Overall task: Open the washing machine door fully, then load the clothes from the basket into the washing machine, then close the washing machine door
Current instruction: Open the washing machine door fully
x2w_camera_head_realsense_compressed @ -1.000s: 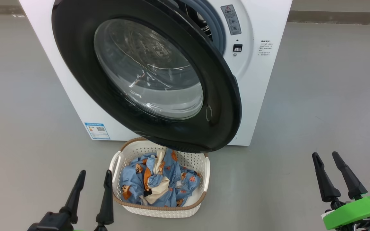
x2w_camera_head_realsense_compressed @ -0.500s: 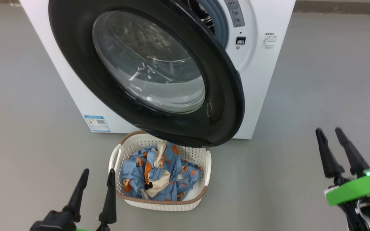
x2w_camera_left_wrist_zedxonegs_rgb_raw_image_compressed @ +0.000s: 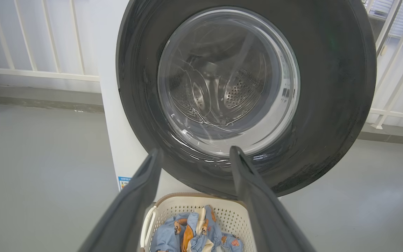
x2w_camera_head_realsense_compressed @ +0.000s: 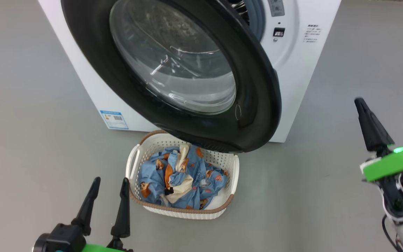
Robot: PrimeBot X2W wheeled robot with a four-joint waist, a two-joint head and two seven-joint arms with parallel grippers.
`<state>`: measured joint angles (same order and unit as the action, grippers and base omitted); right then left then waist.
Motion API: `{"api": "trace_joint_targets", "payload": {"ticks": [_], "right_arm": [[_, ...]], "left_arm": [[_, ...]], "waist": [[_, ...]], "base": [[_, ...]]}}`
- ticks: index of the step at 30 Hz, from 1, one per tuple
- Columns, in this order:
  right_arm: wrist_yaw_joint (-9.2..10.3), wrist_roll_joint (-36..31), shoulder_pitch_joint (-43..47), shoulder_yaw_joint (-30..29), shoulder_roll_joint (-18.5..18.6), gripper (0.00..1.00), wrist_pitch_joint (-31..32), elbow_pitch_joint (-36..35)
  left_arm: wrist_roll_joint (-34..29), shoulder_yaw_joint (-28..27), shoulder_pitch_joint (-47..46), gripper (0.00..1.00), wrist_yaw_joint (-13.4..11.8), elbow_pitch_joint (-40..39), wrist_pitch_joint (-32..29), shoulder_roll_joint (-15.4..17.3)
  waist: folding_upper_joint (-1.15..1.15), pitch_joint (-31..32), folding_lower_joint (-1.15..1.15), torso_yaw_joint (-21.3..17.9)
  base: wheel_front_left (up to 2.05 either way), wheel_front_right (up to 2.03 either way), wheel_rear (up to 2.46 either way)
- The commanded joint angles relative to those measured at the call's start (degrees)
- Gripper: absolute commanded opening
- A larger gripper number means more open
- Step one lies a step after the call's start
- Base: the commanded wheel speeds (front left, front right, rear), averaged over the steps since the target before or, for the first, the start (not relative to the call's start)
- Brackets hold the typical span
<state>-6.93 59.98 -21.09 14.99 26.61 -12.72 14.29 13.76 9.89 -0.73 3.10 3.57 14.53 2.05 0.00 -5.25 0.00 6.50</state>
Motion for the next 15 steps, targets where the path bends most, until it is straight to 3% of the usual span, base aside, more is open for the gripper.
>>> {"api": "trace_joint_targets", "payload": {"ticks": [1,15], "right_arm": [[-0.56,3.4,-2.9,2.2,1.7,0.00,1.4,-0.6],[-0.56,23.0,-13.7,6.0,3.0,0.00,11.3,3.7]], "left_arm": [[0.0,-1.4,-2.7,1.00,-0.6,-1.7,0.5,0.8],[0.4,0.3,-4.9,1.00,-1.7,-2.3,0.5,0.8]], "waist": [[0.00,-1.0,0.00,0.8],[0.00,-4.5,0.00,4.4]], "base": [[0.00,0.00,0.00],[0.00,0.00,0.00]]}}
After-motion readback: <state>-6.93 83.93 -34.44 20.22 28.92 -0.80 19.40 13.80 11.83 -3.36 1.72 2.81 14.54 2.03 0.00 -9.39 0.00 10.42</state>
